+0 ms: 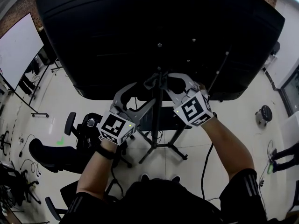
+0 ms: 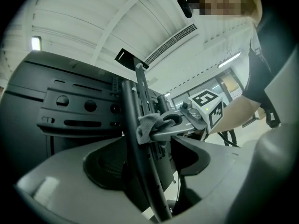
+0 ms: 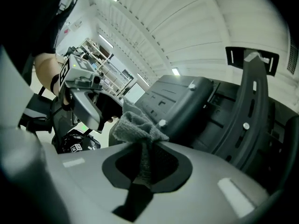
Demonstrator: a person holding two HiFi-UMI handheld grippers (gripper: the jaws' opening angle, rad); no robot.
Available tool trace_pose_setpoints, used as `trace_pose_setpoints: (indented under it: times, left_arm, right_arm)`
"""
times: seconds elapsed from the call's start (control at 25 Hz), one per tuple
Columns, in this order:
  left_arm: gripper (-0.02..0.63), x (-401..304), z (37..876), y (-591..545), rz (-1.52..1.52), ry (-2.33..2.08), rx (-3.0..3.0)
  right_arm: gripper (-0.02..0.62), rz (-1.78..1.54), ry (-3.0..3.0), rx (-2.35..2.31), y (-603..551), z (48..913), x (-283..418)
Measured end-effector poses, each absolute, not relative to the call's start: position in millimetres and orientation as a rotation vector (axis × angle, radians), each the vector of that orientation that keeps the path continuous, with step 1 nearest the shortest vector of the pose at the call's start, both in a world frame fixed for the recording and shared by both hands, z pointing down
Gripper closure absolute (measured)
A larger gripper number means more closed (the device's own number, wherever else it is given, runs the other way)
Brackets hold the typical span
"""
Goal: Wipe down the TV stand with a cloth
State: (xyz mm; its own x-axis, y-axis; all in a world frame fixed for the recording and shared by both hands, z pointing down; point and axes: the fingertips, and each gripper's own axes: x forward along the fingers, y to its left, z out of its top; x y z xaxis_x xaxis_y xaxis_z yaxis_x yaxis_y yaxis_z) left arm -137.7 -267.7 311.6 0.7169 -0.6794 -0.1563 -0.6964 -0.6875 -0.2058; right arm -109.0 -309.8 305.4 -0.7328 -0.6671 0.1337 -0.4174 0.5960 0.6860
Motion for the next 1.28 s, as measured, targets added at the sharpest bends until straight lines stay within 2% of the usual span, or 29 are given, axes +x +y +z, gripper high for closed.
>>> trace_pose_setpoints:
  times: [0.48,1.28]
  left_arm:
    - [0.287,-137.0,359.6,-275.8,0.039,1.106,-2.751]
    - [0.279,-122.2,517.3,-288.6,-0.181,1.142,-2.954]
  right_arm:
    - [0.558,-0.849,-2.424,0.788,-304.1,375.6,-122.9]
    - [0.558,-0.567,-2.403,0.697,-309.7,540.0,-107.1]
